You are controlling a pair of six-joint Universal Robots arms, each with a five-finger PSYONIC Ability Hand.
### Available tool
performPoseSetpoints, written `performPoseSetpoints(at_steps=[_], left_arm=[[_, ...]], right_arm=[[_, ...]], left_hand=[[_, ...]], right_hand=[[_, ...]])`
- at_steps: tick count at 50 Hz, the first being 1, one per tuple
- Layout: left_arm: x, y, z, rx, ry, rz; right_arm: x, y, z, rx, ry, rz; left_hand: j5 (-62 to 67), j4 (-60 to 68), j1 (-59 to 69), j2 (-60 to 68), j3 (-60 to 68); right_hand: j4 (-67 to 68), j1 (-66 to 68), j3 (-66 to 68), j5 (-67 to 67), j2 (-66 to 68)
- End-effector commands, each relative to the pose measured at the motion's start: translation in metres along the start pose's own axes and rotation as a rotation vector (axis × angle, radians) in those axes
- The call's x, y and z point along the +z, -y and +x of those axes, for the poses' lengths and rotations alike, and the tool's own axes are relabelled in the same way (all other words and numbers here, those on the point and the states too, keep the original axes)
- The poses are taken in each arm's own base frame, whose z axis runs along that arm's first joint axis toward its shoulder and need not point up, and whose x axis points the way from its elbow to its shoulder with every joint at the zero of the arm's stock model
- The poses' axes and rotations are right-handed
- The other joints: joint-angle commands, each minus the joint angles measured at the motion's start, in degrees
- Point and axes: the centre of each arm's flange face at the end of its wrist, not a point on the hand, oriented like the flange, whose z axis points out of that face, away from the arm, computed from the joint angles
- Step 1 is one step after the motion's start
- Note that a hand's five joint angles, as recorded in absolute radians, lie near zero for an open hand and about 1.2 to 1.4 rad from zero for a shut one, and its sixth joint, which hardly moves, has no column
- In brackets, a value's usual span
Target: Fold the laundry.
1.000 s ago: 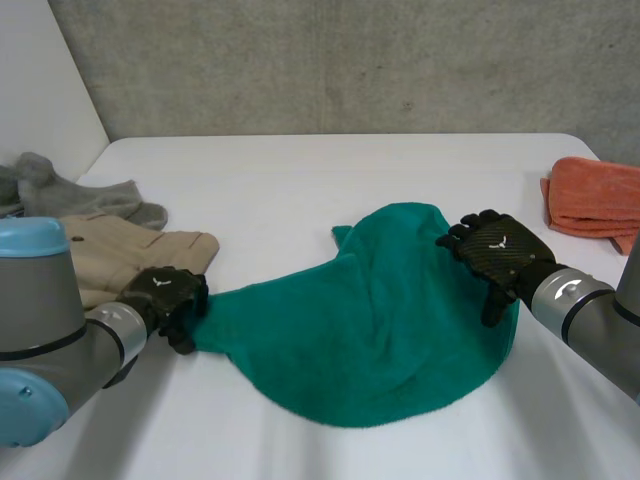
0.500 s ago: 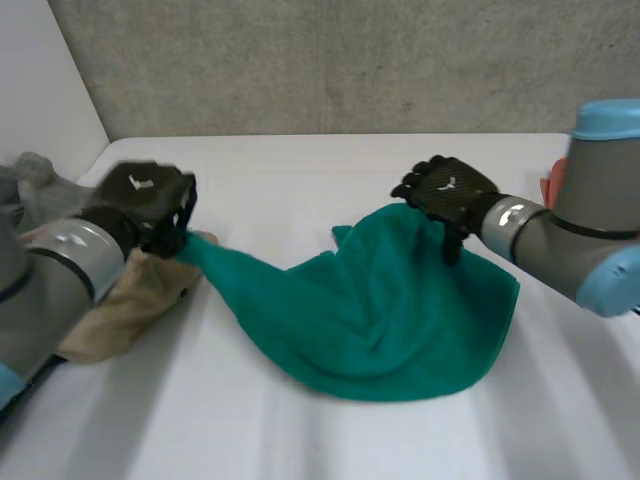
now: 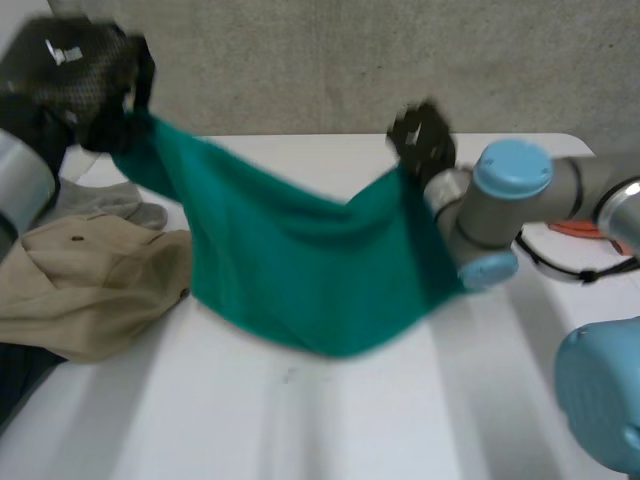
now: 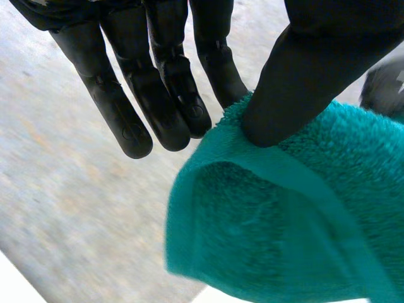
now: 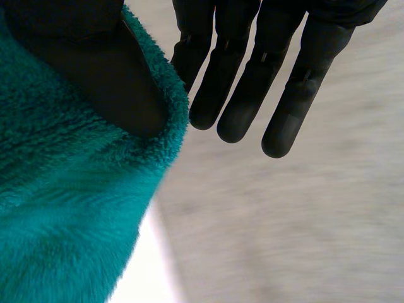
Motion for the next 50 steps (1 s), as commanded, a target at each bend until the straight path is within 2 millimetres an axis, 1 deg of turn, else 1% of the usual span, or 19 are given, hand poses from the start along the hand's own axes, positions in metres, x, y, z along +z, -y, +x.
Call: performPoseSetpoints(at_steps=[1,4,9,13,14,17,18,20,23,27,28,29,30,32,33,36,42,46,50], left_arm=[[0.054,0.029,-0.034,0.026,0.128,0.243],[0.065,0.037,-0.041,-0.001,0.162,0.298],[0.067,0.022,-0.035,-0.045,0.151,0.261],[0.058,-0.017,-0.019,-0.067,0.108,0.134],[0.051,-0.038,-0.011,-0.077,0.083,0.071],[0.037,-0.073,0.006,-0.091,0.035,-0.045],[0.026,-0.096,0.017,-0.098,0.000,-0.120],[0.015,-0.118,0.029,-0.101,-0.040,-0.187],[-0.014,-0.170,0.057,-0.064,-0.136,-0.344],[-0.031,-0.193,0.068,-0.006,-0.186,-0.435],[-0.034,-0.196,0.070,0.010,-0.197,-0.451],[-0.040,-0.199,0.072,0.043,-0.219,-0.481],[-0.041,-0.199,0.073,0.053,-0.224,-0.489],[-0.044,-0.197,0.071,0.092,-0.235,-0.511],[-0.043,-0.194,0.069,0.104,-0.231,-0.514],[-0.039,-0.178,0.058,0.122,-0.191,-0.506],[-0.031,-0.145,0.040,0.022,-0.096,-0.470],[-0.025,-0.130,0.033,-0.098,-0.051,-0.441],[-0.016,-0.132,0.032,-0.192,-0.022,-0.473]], right_arm=[[0.016,0.065,0.120,0.134,-0.386,0.208],[0.003,0.077,0.160,0.171,-0.448,0.230],[-0.025,0.072,0.174,0.199,-0.372,0.203],[-0.055,0.046,0.152,0.209,-0.217,0.100],[-0.068,0.030,0.137,0.218,-0.143,0.042],[-0.090,0.006,0.112,0.243,-0.033,-0.057],[-0.105,-0.009,0.092,0.259,0.043,-0.124],[-0.121,-0.023,0.074,0.273,0.109,-0.190],[-0.155,-0.051,0.033,0.268,0.260,-0.341],[-0.180,-0.064,0.014,0.203,0.376,-0.457],[-0.183,-0.065,0.014,0.189,0.389,-0.471],[-0.185,-0.066,0.015,0.180,0.399,-0.488],[-0.186,-0.066,0.017,0.182,0.401,-0.497],[-0.184,-0.065,0.024,0.193,0.377,-0.498],[-0.183,-0.065,0.027,0.198,0.363,-0.495],[-0.174,-0.058,0.047,0.216,0.293,-0.464],[-0.161,-0.040,0.086,0.275,0.202,-0.423],[-0.153,-0.038,0.093,0.341,0.213,-0.429],[-0.147,-0.045,0.095,0.381,0.239,-0.509]], left_hand=[[13.83,11.29,14.51,11.34,11.77],[13.83,11.29,14.51,11.34,11.77],[13.83,11.29,14.51,11.34,11.77],[13.83,11.29,14.51,11.34,11.77],[13.83,11.29,14.51,11.34,11.77],[13.83,11.29,14.51,11.34,11.77],[13.83,11.29,14.51,11.34,11.77],[13.83,11.29,14.51,11.34,11.77],[13.83,11.29,14.51,11.34,11.77],[10.34,7.80,11.02,7.85,8.28],[6.48,3.94,7.16,4.00,4.42],[-6.05,-8.58,-5.37,-8.53,-8.10],[-13.17,-15.70,-12.49,-15.65,-15.22],[-39.66,-42.20,-38.98,-42.15,-41.72],[-44.48,-47.01,-43.80,-46.96,-46.53],[-46.70,-49.24,-46.03,-49.19,-48.76],[-47.05,-49.59,-46.37,-49.53,-49.11],[-46.04,-48.58,-45.36,-48.53,-48.10],[-44.36,-46.90,-43.68,-46.84,-46.42]], right_hand=[[11.49,15.84,11.95,14.00,12.58],[11.49,15.84,11.95,14.00,12.58],[11.49,15.84,11.95,14.00,12.58],[11.49,15.84,11.95,14.00,12.58],[11.49,15.84,11.95,14.00,12.58],[11.49,15.84,11.95,14.00,12.58],[11.49,15.84,11.95,14.00,12.58],[11.49,15.84,11.95,14.00,12.58],[11.49,15.84,11.95,14.00,12.58],[11.49,15.84,11.95,14.00,12.58],[11.49,15.84,11.95,14.00,12.58],[6.14,10.49,6.60,8.65,7.23],[-8.57,-4.22,-8.11,-6.06,-7.48],[-37.83,-33.48,-37.37,-35.32,-36.74],[-41.65,-37.30,-41.19,-39.14,-40.56],[-52.42,-48.07,-51.96,-49.91,-51.33],[-52.79,-48.44,-52.33,-50.28,-51.70],[-54.13,-49.78,-53.67,-51.62,-53.04],[-54.81,-50.46,-54.35,-52.30,-53.72]])
